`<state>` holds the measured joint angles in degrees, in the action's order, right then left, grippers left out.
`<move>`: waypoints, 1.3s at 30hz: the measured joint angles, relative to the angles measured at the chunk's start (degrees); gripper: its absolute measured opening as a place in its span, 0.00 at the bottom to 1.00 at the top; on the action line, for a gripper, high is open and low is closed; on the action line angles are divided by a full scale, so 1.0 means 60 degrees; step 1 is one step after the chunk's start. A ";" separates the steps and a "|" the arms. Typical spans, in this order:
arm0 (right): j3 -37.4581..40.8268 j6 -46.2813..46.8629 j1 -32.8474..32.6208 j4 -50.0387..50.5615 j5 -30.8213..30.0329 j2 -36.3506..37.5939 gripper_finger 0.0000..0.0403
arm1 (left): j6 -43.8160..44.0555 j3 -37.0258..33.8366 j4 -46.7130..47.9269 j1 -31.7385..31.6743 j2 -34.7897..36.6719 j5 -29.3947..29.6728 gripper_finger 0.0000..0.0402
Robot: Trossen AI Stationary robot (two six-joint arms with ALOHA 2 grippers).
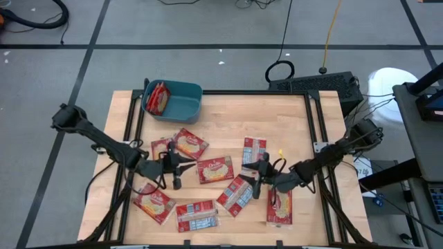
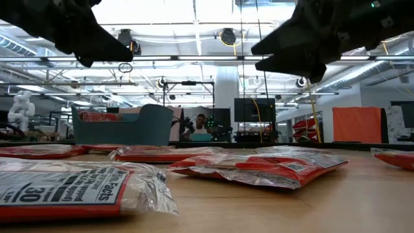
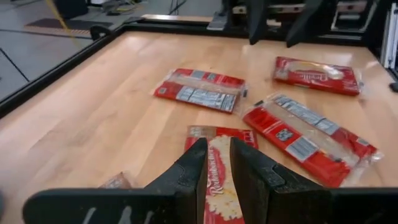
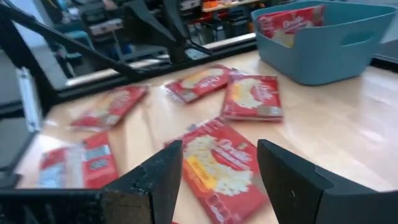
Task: Sort popcorn bags into baskets
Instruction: Put the red popcorn bag into the blue bin
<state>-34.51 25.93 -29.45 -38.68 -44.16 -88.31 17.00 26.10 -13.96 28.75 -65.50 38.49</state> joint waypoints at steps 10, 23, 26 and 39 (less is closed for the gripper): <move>-0.0373 0.0021 0.0063 0.0546 -0.0295 -0.0874 0.50 | 0.0196 -0.0032 0.0063 0.0029 -0.0446 0.0094 0.18; -0.4504 -0.1808 0.0655 0.4903 0.1736 -0.3330 0.50 | 0.1797 -0.0028 0.0540 0.0176 -0.0465 -0.0071 0.18; -0.4977 -0.2443 0.0641 0.5402 0.1897 -0.3667 0.50 | 0.1917 -0.0028 0.0589 0.0329 -0.0465 -0.0087 0.18; -0.5317 -0.3282 0.0989 0.5198 0.2137 -0.4504 0.46 | 0.2020 -0.0028 0.0562 0.0411 -0.0465 -0.0081 0.18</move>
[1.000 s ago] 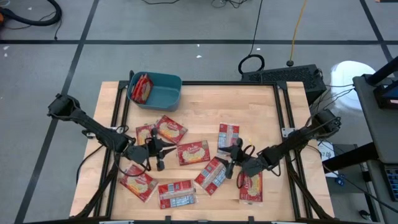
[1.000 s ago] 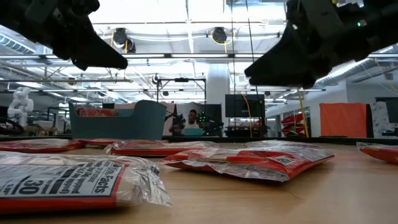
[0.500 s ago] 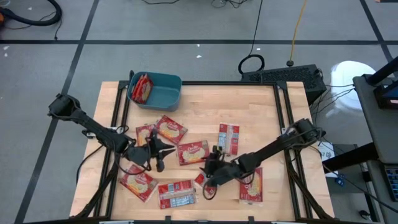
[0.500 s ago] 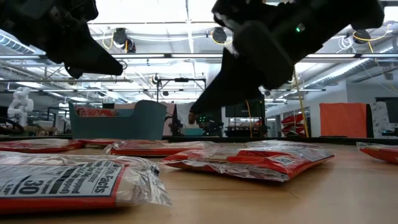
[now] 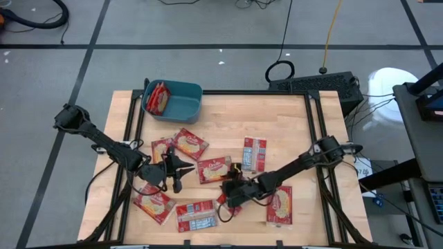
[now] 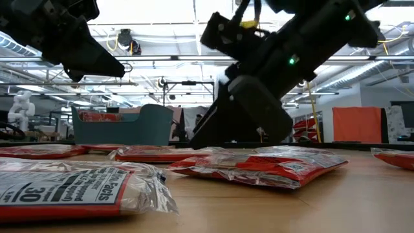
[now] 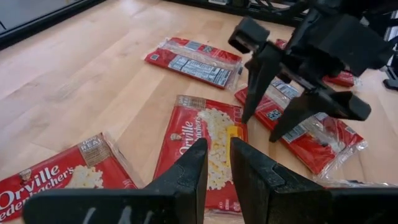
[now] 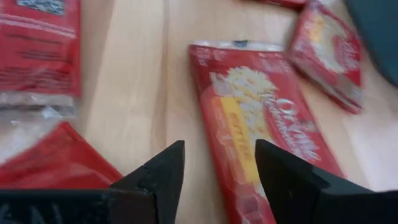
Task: Sort popcorn bags into baskets
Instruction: Put the red popcorn bag into the blue bin
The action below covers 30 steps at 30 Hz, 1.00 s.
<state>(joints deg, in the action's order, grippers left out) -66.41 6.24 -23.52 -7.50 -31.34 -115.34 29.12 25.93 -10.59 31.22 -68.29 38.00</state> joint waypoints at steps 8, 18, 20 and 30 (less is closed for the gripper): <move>-0.0236 0.1291 0.0299 -0.0344 0.0522 -0.0188 0.37 | -0.0009 0.0000 0.0000 0.0000 0.0000 0.0001 0.18; -0.0554 0.0514 0.0311 0.0670 0.0773 -0.0192 0.37 | -0.0036 0.0004 0.0004 -0.0003 0.0000 0.0004 0.18; -0.0554 0.0305 0.0313 0.0792 0.0770 -0.0192 0.37 | -0.0051 0.0004 0.0039 0.0019 0.0000 0.0000 0.18; -0.0546 0.0103 0.0402 0.1154 0.0751 -0.0192 0.37 | -0.0011 0.0004 0.0302 0.0584 -0.0011 0.0309 0.18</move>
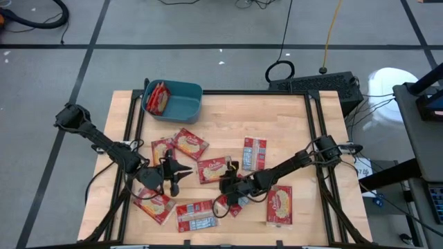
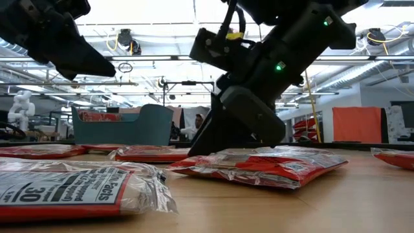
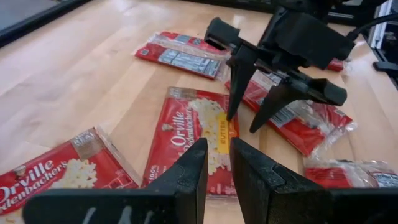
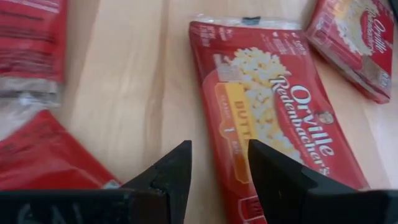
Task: Sort popcorn bags into baskets
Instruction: Put the red popcorn bag into the blue bin
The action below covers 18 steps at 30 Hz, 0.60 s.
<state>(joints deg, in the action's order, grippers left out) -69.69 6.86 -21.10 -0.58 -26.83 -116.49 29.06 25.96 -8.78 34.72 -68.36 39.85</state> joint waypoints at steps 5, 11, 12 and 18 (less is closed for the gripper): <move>0.0000 -0.0561 0.0165 0.0320 0.0147 -0.0005 0.33 | -0.0073 0.0000 0.0002 0.0050 0.0000 0.0330 0.18; -0.0018 -0.0835 0.0266 0.0167 0.0278 -0.0283 0.19 | -0.0077 0.0000 0.0038 0.0061 0.0000 0.0339 0.18; -0.0018 -0.0843 0.0262 0.0108 0.0195 -0.0356 0.15 | -0.0077 0.0000 0.0063 0.0061 0.0000 0.0339 0.18; -0.0012 -0.0945 0.0273 -0.0252 0.0233 -0.0404 0.02 | -0.0400 0.0007 0.0016 0.0100 -0.0475 0.0231 0.18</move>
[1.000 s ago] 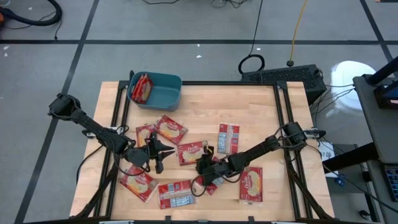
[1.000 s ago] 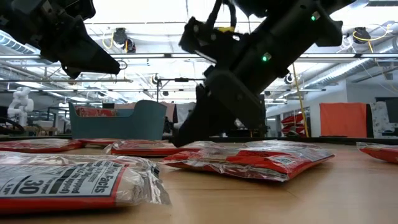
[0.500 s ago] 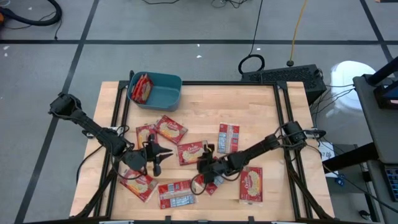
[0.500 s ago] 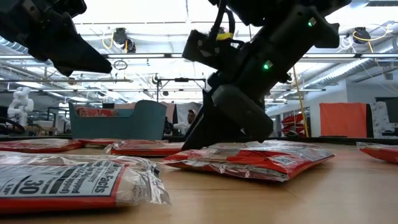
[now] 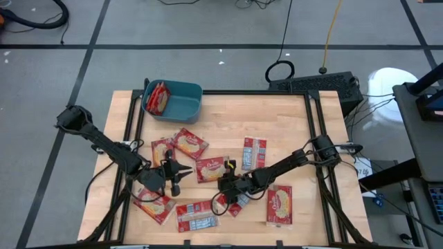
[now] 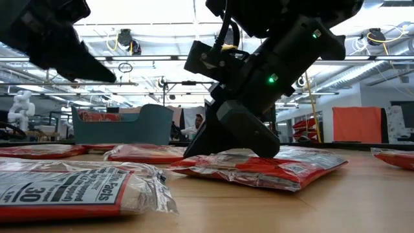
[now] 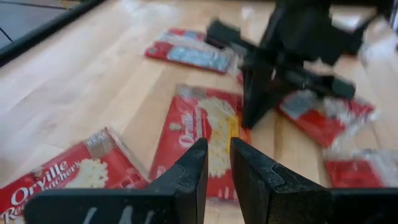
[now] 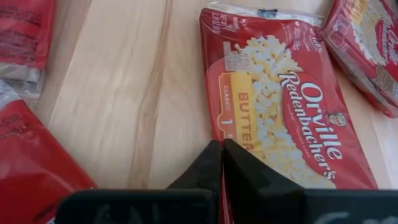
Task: Sort popcorn bags into baskets
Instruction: Put the red popcorn bag into the blue bin
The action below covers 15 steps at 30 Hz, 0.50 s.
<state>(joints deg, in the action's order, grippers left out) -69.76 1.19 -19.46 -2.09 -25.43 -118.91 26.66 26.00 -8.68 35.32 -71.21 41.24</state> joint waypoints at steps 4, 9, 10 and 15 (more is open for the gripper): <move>0.0012 -0.0028 0.0000 -0.0226 0.0026 0.0033 0.01 | -0.0085 0.0000 -0.0342 0.0073 -0.0930 -0.0238 0.19; 0.0026 0.0047 0.0068 -0.0526 0.0044 0.0030 0.00 | -0.0781 0.0000 -0.1945 0.0252 -0.2378 -0.0174 0.29; 0.0026 0.0111 0.0095 -0.0539 0.0044 0.0029 0.00 | -0.1047 0.0004 -0.2313 0.0283 -0.2692 -0.0042 0.33; 0.0030 0.0339 0.0153 -0.0539 0.0043 0.0029 0.00 | -0.2289 0.0457 -0.2975 0.0386 -0.4098 0.0157 0.56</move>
<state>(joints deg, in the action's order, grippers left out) -69.58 3.22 -18.55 -5.32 -25.17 -118.74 12.93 28.74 -26.53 37.64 -95.80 42.18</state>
